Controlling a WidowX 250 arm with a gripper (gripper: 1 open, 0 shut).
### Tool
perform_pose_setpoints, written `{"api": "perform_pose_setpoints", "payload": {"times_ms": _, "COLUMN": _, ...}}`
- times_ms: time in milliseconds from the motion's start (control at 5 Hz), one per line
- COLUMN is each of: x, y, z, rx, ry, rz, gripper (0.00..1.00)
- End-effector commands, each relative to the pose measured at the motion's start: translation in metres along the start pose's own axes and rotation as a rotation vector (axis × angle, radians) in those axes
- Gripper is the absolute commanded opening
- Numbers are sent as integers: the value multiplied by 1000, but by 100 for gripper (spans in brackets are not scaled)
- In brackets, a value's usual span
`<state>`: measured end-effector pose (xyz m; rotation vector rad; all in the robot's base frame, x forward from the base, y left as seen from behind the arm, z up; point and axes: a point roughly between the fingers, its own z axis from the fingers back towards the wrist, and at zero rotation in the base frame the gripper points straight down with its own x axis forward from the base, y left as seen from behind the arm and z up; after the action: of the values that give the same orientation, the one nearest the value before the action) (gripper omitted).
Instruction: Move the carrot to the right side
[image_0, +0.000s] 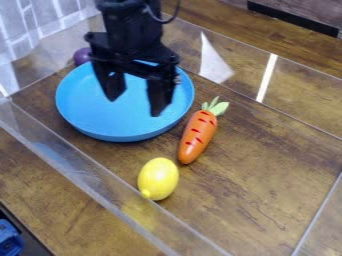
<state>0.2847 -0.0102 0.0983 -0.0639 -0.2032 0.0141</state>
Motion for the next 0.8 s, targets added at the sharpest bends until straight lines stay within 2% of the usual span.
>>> {"api": "perform_pose_setpoints", "payload": {"times_ms": 0, "x": 10, "y": 3, "z": -7, "rx": -15, "ry": -43, "rz": -18, "gripper": 100}}
{"api": "perform_pose_setpoints", "payload": {"times_ms": 200, "x": 20, "y": -9, "z": -21, "rx": -22, "ry": -60, "rz": -38, "gripper": 100}}
{"api": "perform_pose_setpoints", "payload": {"times_ms": 400, "x": 23, "y": -22, "z": -28, "rx": -31, "ry": -81, "rz": -69, "gripper": 100}}
{"api": "perform_pose_setpoints", "payload": {"times_ms": 600, "x": 28, "y": -28, "z": -59, "rx": -29, "ry": -95, "rz": -48, "gripper": 100}}
